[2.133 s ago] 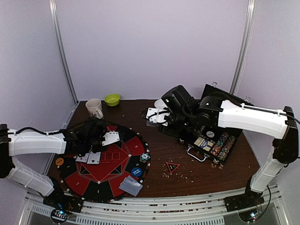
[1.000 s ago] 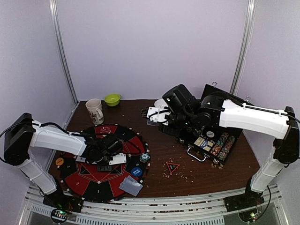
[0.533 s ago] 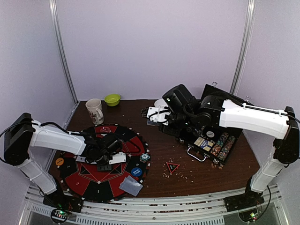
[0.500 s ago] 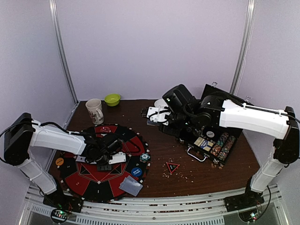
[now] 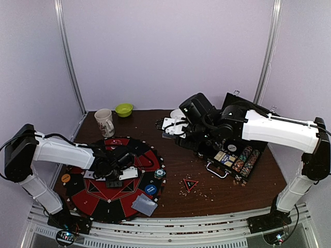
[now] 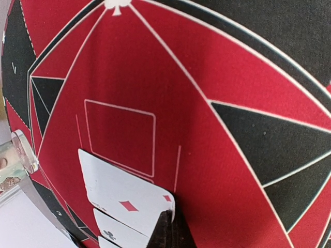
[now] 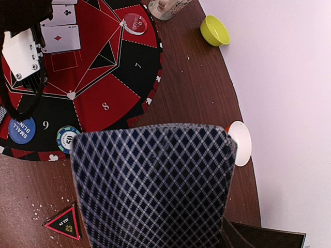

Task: Distribute texas hold em gaming equipment
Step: Flop the poker card into the community card area, then pick up the poker card from the face-down deck piles.

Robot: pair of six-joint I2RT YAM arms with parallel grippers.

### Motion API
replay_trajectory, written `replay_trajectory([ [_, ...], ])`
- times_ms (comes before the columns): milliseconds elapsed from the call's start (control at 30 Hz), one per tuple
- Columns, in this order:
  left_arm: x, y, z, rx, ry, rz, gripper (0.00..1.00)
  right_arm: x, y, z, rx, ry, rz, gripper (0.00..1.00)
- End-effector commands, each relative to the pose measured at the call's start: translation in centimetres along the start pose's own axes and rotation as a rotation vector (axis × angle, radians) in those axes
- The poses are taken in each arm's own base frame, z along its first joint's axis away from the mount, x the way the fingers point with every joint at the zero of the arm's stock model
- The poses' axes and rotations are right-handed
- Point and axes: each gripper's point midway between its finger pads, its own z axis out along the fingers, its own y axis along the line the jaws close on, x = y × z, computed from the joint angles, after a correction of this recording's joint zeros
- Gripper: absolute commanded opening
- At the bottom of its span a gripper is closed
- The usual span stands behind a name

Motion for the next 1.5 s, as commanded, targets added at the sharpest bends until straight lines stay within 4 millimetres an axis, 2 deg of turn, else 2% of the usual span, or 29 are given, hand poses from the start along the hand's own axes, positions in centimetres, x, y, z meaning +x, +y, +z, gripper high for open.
replay_trajectory([
  [0, 0.0, -1.4, 0.1, 0.091, 0.002, -0.007, 0.0, 0.0, -1.2, -1.3, 0.035, -0.011, 0.012, 0.45],
  [33, 0.0, -1.6, 0.1, 0.103, 0.0, -0.007, 0.0, 0.0, -1.2, -1.4, 0.035, -0.012, 0.011, 0.45],
  [100, -0.2, -2.2, -0.2, 0.143, -0.013, -0.007, 0.17, 0.0, -1.3, -1.5, 0.037, -0.014, 0.01, 0.45],
  [167, -0.3, -3.0, -0.6, 0.194, -0.019, 0.001, 0.29, 0.0, -1.3, -1.5, 0.036, -0.016, 0.008, 0.45],
  [300, -0.9, -2.8, -1.4, 0.214, -0.035, -0.006, 0.31, 0.1, -1.2, -1.3, 0.033, -0.012, 0.008, 0.45],
  [400, -2.5, -1.6, -3.2, 0.203, -0.104, -0.034, 0.33, 0.0, -1.1, -1.3, 0.032, -0.013, 0.007, 0.45],
  [467, -4.4, 0.4, -5.8, 0.159, -0.201, -0.08, 0.37, 0.0, -1.3, -1.4, 0.035, -0.012, 0.008, 0.45],
  [533, -6.3, 2.8, -8.7, 0.118, -0.318, -0.154, 0.46, 0.0, -1.3, -1.5, 0.035, -0.015, 0.007, 0.45],
  [600, -8.8, 4.9, -12.1, 0.142, -0.476, -0.252, 0.53, -0.1, -1.3, -1.5, 0.036, -0.023, -0.003, 0.45],
  [667, -10.3, 6.9, -14.9, 0.185, -0.604, -0.353, 0.57, -0.3, -1.4, -1.6, 0.039, -0.026, -0.004, 0.45],
  [833, -10.5, 14.2, -20.8, 0.198, -0.873, -0.745, 0.82, -0.8, -1.7, -2.1, 0.046, -0.039, -0.004, 0.45],
  [933, -11.3, 16.1, -24.9, 0.361, -1.106, -0.919, 0.87, -1.2, -1.5, -2.5, 0.047, -0.052, -0.012, 0.45],
  [1033, -12.8, 15.8, -27.8, 0.566, -1.28, -0.982, 0.87, -1.7, -1.3, -2.7, 0.047, -0.061, -0.015, 0.45],
  [1100, -13.7, 15.6, -28.0, 0.668, -1.306, -0.998, 0.86, -1.9, -1.0, -2.8, 0.041, -0.064, -0.017, 0.45],
  [1267, -15.2, 15.2, -24.6, 0.705, -1.17, -1.01, 0.89, -2.3, -0.5, -2.3, 0.03, -0.064, -0.023, 0.45],
  [1367, -16.3, 14.1, -24.2, 0.752, -1.165, -0.963, 0.93, -2.5, -0.2, -1.9, 0.021, -0.063, -0.022, 0.44],
  [1467, -17.1, 13.1, -23.0, 0.785, -1.127, -0.949, 0.93, -2.9, 0.0, -1.7, 0.009, -0.075, -0.021, 0.44],
])
